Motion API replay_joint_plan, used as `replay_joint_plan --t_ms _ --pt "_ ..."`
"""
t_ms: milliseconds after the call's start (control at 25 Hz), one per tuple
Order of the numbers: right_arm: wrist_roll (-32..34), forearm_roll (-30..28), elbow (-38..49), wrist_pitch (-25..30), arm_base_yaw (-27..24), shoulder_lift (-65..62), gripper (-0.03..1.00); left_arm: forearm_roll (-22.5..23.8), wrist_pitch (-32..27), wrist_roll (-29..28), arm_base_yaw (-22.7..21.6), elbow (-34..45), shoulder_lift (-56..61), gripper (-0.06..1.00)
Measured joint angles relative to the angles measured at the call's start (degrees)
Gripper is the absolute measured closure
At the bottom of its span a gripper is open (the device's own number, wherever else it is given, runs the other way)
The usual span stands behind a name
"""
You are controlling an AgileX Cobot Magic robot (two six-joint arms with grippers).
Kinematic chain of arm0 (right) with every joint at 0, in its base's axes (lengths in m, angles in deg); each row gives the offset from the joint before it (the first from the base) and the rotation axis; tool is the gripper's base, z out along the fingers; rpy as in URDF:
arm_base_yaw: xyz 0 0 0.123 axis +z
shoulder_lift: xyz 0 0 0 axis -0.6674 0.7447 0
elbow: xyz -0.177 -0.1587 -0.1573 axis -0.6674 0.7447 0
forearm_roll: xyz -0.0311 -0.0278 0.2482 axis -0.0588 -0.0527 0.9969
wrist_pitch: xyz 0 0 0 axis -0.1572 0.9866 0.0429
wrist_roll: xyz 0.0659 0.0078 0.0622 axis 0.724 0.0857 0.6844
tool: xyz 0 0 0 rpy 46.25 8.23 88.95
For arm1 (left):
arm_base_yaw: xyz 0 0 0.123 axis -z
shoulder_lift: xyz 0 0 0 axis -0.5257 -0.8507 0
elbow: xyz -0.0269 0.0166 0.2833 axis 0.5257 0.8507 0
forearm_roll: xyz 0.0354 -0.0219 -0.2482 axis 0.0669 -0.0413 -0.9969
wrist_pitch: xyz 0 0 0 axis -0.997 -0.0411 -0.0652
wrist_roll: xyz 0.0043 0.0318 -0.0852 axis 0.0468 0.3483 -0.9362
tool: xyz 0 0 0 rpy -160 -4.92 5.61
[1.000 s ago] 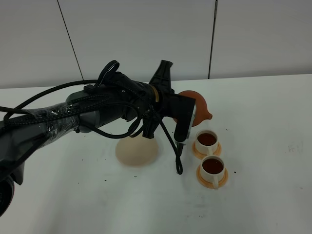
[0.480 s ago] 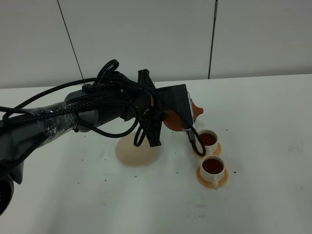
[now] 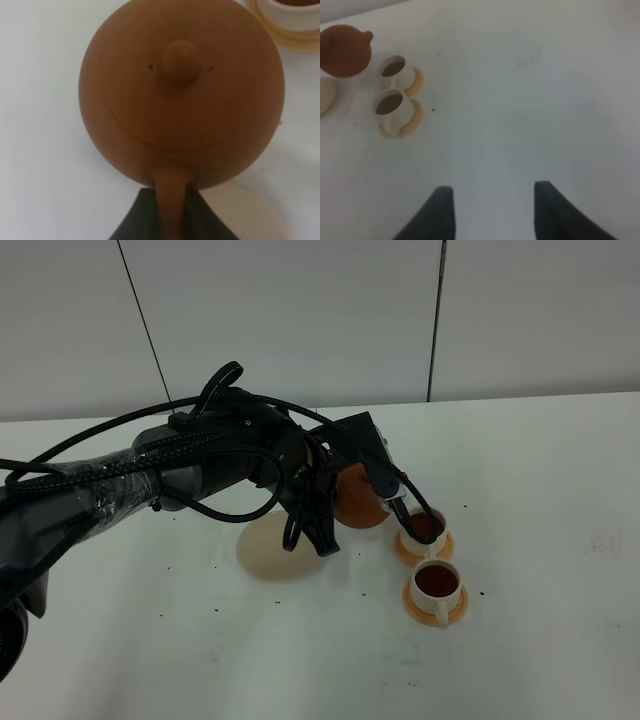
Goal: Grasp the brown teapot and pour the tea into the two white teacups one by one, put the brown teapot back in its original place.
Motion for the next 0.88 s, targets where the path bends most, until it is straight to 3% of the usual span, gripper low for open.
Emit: replay_joint_plan --t_ms 160,880 --pt "0.0 0.0 0.0 0.0 0.0 0.0 0.61 -1.8 -1.5 -0.3 0.0 0.0 0.0 0.77" --pt "0.0 0.0 0.0 0.0 0.0 0.0 0.61 -1.8 -2.3 -1.6 0.0 0.0 0.6 0.78"
